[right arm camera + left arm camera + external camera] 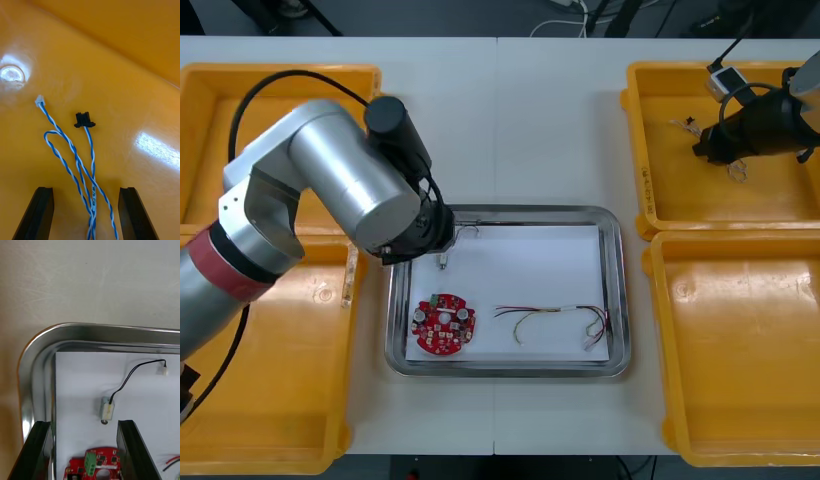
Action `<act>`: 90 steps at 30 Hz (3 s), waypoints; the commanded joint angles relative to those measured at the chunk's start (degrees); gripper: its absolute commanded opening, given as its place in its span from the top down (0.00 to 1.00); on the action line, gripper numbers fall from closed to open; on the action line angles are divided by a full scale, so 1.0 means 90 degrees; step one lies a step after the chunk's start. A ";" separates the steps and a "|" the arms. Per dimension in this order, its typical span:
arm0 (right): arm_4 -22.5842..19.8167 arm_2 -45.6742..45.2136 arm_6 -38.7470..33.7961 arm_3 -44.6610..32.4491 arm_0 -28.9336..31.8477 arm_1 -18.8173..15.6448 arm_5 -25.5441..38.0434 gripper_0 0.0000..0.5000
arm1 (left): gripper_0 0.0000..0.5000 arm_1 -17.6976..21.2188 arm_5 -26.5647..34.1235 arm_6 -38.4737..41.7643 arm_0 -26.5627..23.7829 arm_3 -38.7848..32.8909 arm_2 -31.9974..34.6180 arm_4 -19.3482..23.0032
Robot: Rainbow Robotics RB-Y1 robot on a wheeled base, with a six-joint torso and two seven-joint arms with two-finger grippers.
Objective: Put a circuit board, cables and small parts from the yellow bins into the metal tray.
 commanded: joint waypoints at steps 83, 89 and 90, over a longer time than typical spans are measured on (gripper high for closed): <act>0.0399 -0.0624 -0.2074 -0.8859 0.1930 -0.0217 0.6918 1.00 | 0.00 0.1151 -0.1166 -0.5679 -0.0923 0.3988 0.2568 0.0467; 0.0252 0.0206 -0.2074 -0.9523 0.1999 -0.0217 0.6918 1.00 | 0.00 0.1151 -0.1468 -0.5649 -0.0923 0.4163 0.2343 0.0574; 0.0243 0.0352 -0.2074 -0.9601 0.2008 -0.0217 0.6918 1.00 | 0.00 0.1131 -0.1498 -0.5669 -0.0923 0.4212 0.2343 0.0603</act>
